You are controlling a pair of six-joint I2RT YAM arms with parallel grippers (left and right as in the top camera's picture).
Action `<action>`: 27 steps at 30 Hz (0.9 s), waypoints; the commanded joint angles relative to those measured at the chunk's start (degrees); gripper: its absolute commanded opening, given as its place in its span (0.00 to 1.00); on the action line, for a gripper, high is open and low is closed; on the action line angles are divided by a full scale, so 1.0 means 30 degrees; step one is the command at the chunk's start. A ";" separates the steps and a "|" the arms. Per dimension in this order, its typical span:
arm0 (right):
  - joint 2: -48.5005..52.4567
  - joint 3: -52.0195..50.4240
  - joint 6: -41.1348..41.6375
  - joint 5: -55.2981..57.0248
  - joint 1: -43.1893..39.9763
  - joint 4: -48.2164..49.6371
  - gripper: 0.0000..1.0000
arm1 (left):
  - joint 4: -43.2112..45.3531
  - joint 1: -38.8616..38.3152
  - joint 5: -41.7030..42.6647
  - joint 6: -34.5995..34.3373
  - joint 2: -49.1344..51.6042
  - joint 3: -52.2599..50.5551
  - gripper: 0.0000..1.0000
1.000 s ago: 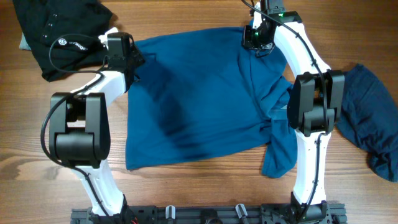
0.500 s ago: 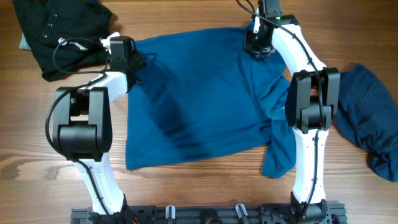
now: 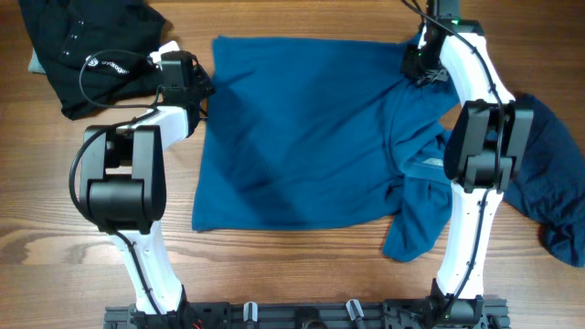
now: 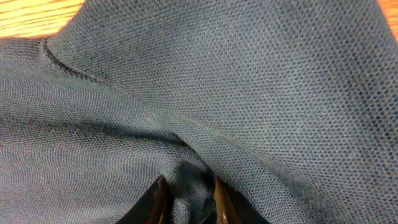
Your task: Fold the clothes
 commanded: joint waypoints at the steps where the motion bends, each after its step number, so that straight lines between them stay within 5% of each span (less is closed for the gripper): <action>1: 0.0801 -0.0066 -0.0583 0.0896 -0.0058 -0.0291 0.27 | 0.0262 0.0095 -0.0248 0.0372 0.0350 0.0087 0.04; 4: 0.0780 -0.0029 -0.0605 0.0750 0.0313 -0.0306 0.33 | 0.0248 0.0087 -0.0240 0.0372 0.0328 0.0095 0.04; 7: 0.0736 0.0182 -0.0772 0.0758 0.0692 -0.0532 0.56 | 0.0022 0.0015 -0.0087 0.0437 -0.0160 0.0095 0.04; 10: 0.0364 0.0597 -0.1064 0.0758 0.0984 -0.1049 0.74 | -0.0219 -0.0117 0.1311 0.1158 -0.1392 0.0087 0.15; 12: -0.0313 0.0780 -0.0481 0.0758 0.1005 -0.1282 1.00 | -0.0474 -0.0255 0.2769 0.1158 -0.2499 0.0087 0.26; 19: -0.4874 0.0962 0.1931 0.0750 0.1005 -0.2157 1.00 | -0.3504 -0.1341 0.4452 0.1654 -0.7584 0.0087 0.89; 27: -0.9945 0.0962 0.3060 -0.3854 0.1020 -0.4976 1.00 | -0.8743 -0.4546 0.4750 0.4714 -0.8990 0.0087 1.00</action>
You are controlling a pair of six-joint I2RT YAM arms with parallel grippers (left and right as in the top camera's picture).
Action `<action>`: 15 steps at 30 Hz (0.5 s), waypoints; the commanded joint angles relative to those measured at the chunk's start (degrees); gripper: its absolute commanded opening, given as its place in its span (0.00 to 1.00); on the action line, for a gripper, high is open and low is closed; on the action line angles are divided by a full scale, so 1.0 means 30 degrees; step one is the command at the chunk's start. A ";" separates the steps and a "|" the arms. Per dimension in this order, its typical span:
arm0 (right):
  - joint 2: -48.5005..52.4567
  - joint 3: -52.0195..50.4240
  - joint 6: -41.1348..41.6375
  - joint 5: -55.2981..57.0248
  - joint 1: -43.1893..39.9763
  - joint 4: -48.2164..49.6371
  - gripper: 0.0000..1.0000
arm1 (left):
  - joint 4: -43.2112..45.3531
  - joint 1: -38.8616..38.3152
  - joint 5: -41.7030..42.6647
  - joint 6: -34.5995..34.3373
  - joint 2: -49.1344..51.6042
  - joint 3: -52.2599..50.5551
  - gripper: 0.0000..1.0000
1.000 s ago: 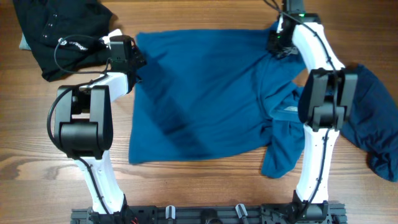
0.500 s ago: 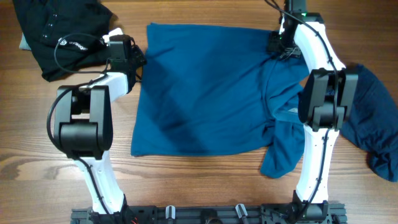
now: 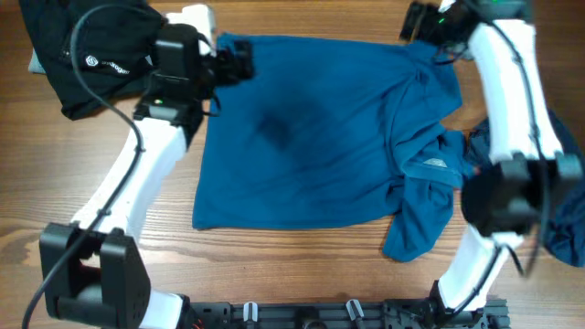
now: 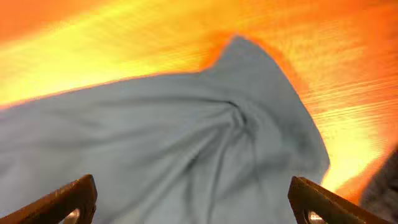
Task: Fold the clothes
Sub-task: 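Drag the teal shirt's top edge outward with both grippers to flatten it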
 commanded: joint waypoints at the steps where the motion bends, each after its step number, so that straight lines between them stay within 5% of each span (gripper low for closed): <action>1: -0.2055 0.0335 0.0685 -0.3869 -0.0044 -0.1377 1.00 | -0.1902 -0.1668 0.0459 0.1617 0.1195 -0.0087 1.00; 10: -0.4102 0.0335 0.0561 -0.4364 -0.0036 -0.5952 1.00 | -0.2543 -0.1741 0.0517 0.1042 0.6011 -0.0080 0.98; 15: -0.4160 0.0335 0.0532 -0.4364 -0.0022 -0.6557 1.00 | -0.2331 -0.1574 0.0525 0.1027 0.7118 -0.0080 0.68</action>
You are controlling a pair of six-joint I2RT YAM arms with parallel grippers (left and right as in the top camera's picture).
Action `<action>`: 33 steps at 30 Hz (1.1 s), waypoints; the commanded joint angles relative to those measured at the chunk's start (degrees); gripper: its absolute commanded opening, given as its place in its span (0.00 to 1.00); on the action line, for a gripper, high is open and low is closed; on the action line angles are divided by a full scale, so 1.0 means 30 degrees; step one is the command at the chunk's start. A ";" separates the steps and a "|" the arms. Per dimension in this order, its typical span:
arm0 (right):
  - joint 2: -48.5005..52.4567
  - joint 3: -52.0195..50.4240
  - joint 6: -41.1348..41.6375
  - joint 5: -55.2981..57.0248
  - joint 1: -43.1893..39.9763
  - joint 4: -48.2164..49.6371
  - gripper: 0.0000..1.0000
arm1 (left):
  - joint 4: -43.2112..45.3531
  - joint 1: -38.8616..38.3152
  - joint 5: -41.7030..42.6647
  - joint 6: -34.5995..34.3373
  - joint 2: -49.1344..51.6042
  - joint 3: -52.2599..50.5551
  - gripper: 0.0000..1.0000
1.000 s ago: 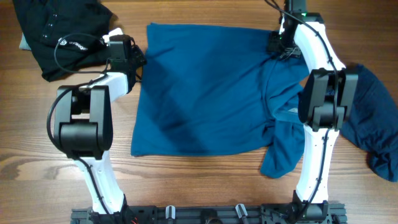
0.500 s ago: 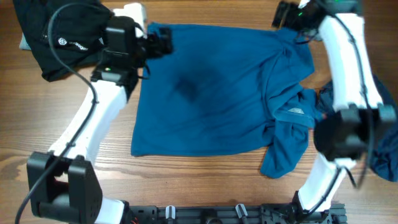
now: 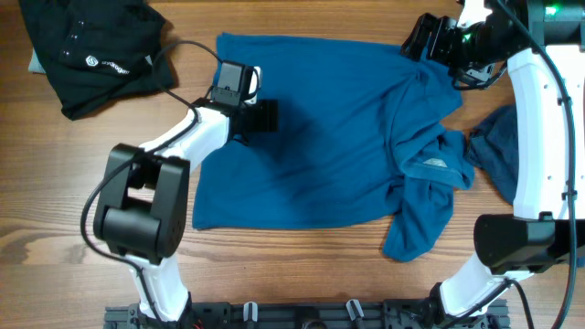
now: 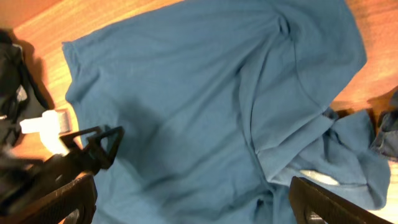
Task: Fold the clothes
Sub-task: 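Drag the teal shirt's top edge outward with both grippers to flatten it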
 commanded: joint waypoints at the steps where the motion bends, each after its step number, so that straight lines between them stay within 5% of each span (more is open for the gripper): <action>1: -0.0539 0.0058 0.0066 -0.0415 -0.0007 -0.0182 1.00 | 0.0335 0.0175 0.0219 0.0087 0.0466 -0.0080 0.54; 7: -0.0539 0.0036 0.0066 -0.0539 0.0044 -0.0350 1.00 | 0.0415 0.0211 -0.0255 0.0080 0.0488 -0.0080 0.04; 33: -0.0539 0.0036 -0.0430 -0.0532 0.1370 -0.0612 1.00 | -0.2965 0.3067 -0.2033 -0.0823 0.0488 -0.0117 0.04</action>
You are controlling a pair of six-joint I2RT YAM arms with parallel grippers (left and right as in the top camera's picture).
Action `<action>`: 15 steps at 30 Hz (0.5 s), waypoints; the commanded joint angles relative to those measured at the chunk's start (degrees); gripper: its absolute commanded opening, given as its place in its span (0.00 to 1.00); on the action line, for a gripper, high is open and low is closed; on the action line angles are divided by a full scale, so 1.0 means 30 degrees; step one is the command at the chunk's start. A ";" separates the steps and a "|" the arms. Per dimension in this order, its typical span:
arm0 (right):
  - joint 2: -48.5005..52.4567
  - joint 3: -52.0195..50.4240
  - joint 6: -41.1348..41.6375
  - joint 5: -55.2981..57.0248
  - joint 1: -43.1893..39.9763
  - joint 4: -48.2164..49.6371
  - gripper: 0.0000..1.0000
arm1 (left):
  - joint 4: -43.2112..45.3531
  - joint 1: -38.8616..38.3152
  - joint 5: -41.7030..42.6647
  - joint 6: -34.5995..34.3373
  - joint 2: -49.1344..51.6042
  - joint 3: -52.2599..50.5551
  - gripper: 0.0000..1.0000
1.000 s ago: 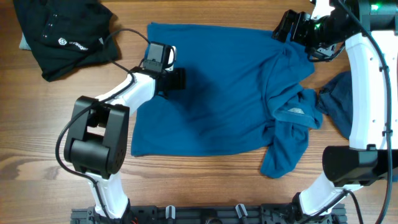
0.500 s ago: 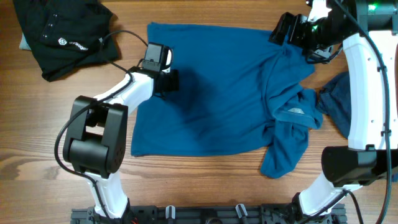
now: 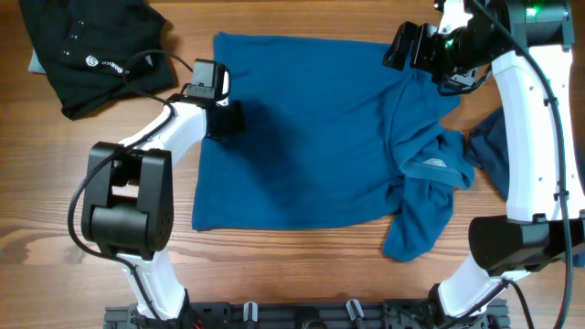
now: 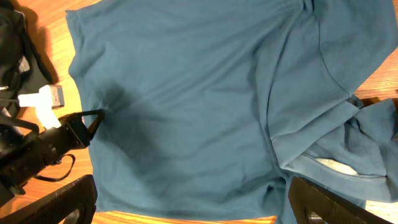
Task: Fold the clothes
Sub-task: 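Drag the teal shirt's top edge outward with both grippers to flatten it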
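Observation:
A blue shirt [image 3: 311, 128] lies spread flat on the wooden table, with its right side bunched and folded over around the collar [image 3: 437, 167]. In the right wrist view the shirt [image 4: 205, 93] fills the frame from high up. My right gripper [image 3: 402, 46] hovers above the shirt's top right corner, and it [image 4: 193, 211] is wide open, holding nothing. My left gripper [image 3: 224, 116] sits low at the shirt's left edge; the left gripper [image 4: 84, 124] also appears there in the right wrist view. Its jaws are too dark to read.
A black garment [image 3: 87, 46] lies crumpled at the top left. A dark blue garment [image 3: 498, 155] lies at the right edge, partly behind the right arm. Bare wood shows along the table's front [image 3: 302, 265].
My left gripper has moved left from over the shirt's left half to its left edge. The right gripper has shifted a little left, still open and high. The shirt lies the same.
At first both grippers were down at the shirt's top corners, the right one shut on fabric. Then both were raised, the right open. After that the left was low over the shirt's left half, and it is now at the left edge.

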 commanded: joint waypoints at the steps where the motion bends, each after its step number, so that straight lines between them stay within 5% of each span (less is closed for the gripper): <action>1: -0.0532 0.0044 -0.0270 -0.0313 0.0095 0.0022 1.00 | -0.0459 0.0707 -0.1224 -0.0211 0.0350 -0.0270 0.04; 13: -0.0532 0.0044 -0.0619 -0.0313 0.0095 0.0036 1.00 | -0.0510 0.2608 -0.1464 -0.0087 0.0342 -0.0270 0.04; 15: -0.0532 0.0044 -0.0634 -0.0313 0.0095 0.0022 1.00 | -0.0517 0.2616 -0.0590 -0.0095 0.0233 -0.0262 0.11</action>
